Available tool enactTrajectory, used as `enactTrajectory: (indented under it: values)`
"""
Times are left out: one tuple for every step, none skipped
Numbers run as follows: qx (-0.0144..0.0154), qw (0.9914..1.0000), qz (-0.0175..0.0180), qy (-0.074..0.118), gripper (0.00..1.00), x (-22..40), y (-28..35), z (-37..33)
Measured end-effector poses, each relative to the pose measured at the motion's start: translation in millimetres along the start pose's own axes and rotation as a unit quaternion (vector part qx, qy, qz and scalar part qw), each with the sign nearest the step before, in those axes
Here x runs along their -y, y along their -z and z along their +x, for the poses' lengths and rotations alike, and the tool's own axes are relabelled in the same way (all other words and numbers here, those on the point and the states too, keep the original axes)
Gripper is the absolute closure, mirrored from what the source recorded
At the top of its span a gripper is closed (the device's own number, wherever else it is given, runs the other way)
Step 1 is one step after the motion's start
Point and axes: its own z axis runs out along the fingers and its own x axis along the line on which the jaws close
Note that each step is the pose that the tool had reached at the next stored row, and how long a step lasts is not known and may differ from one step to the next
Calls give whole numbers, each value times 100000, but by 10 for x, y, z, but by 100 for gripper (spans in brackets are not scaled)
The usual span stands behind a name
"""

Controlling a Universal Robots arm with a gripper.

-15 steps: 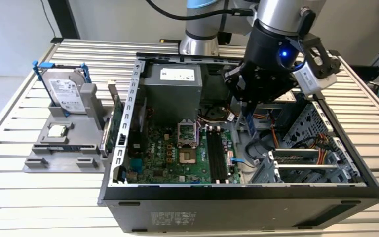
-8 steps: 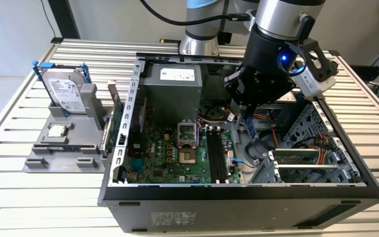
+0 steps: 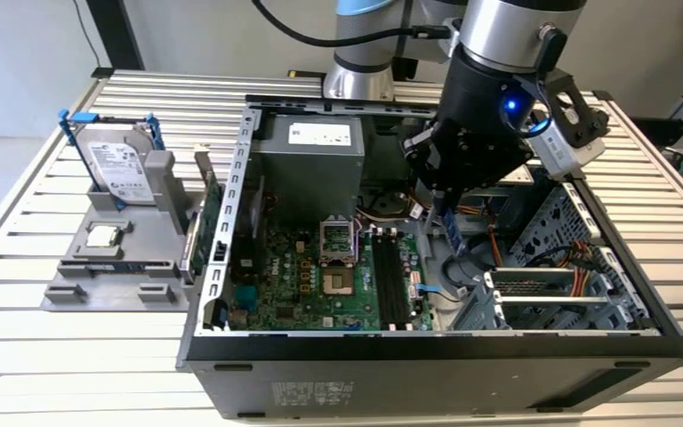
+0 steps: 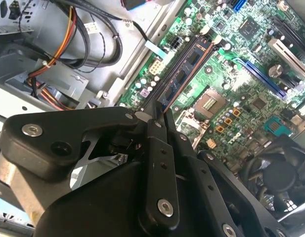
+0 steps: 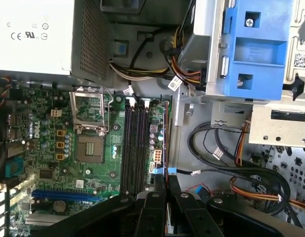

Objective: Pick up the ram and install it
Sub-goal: 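Insert the ram into the slot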

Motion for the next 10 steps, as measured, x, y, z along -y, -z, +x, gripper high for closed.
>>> enactTrajectory:
  values:
    - [1, 100000, -33, 1, 100, 0, -8, 0]
    - [-27, 100000, -34, 2, 100, 0, -19, 1]
    - [-80, 100000, -24, 0, 100, -1, -29, 1]
    - [-114, 100000, -46, -1, 100, -1, -39, 1]
    - [-116, 100000, -115, -1, 100, -1, -49, 1]
    - [-110, 100000, -231, 0, 100, -2, -60, 1]
    - [-103, 99999, -353, 6, 100, -2, -71, 1]
    - [-93, 99999, -523, 1, 100, -3, -86, 1]
    - [-84, 99998, -679, 3, 100, -3, -101, 1]
    - [-78, 99997, -751, 2, 100, -3, -116, 1]
